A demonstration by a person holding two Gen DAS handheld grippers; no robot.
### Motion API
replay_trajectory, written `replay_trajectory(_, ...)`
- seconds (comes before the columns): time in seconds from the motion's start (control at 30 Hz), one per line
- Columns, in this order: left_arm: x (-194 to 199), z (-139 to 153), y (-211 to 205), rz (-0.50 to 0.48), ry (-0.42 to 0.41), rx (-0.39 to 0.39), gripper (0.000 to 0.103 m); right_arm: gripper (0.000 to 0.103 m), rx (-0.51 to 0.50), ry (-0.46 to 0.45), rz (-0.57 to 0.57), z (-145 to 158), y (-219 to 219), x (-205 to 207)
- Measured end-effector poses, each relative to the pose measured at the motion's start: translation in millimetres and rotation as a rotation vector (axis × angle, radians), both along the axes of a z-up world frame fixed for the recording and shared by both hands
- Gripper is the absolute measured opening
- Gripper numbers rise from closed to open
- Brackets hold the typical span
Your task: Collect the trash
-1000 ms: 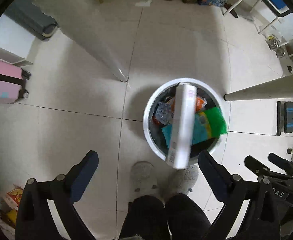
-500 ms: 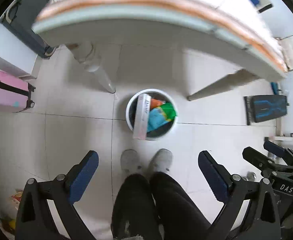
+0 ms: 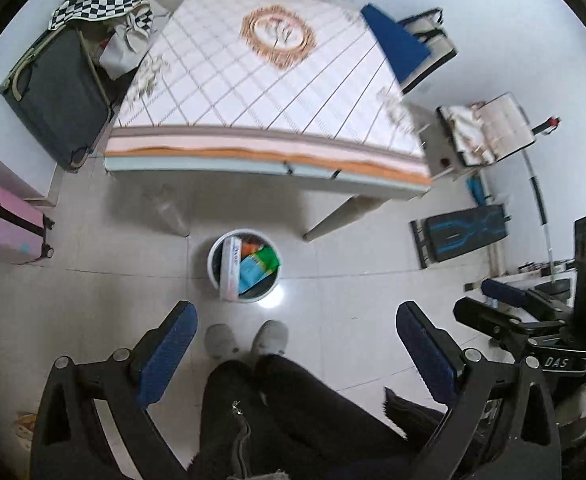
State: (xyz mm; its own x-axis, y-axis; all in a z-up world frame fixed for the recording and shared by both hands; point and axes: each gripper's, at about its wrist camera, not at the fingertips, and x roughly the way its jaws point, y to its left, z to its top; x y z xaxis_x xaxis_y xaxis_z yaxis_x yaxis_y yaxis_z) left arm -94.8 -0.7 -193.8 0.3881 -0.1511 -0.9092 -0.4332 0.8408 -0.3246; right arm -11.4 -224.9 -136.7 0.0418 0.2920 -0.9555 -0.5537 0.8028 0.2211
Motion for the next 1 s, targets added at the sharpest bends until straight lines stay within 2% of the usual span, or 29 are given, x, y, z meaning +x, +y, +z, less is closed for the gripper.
replay_trajectory(0.1,-5,22,0,0.006,-0.034,-0.010,0.102,0.100,0.033,-0.006,0.004,30,-1,-5)
replay_trajectory(0.33,-17,63,-3,0.011,-0.099,-0.019,0.102,0.100,0.077,-0.006,0.027,70,5,-19)
replay_trajectory(0.47,-25,72,-2,0.016,-0.115,-0.013,0.102,0.101,0.091,-0.008,0.041,79,8,-25)
replay_trajectory(1.0,-36,81,-6,0.007,-0.119,-0.005,0.102,0.103,0.099,0.009,0.046,80,15,-34)
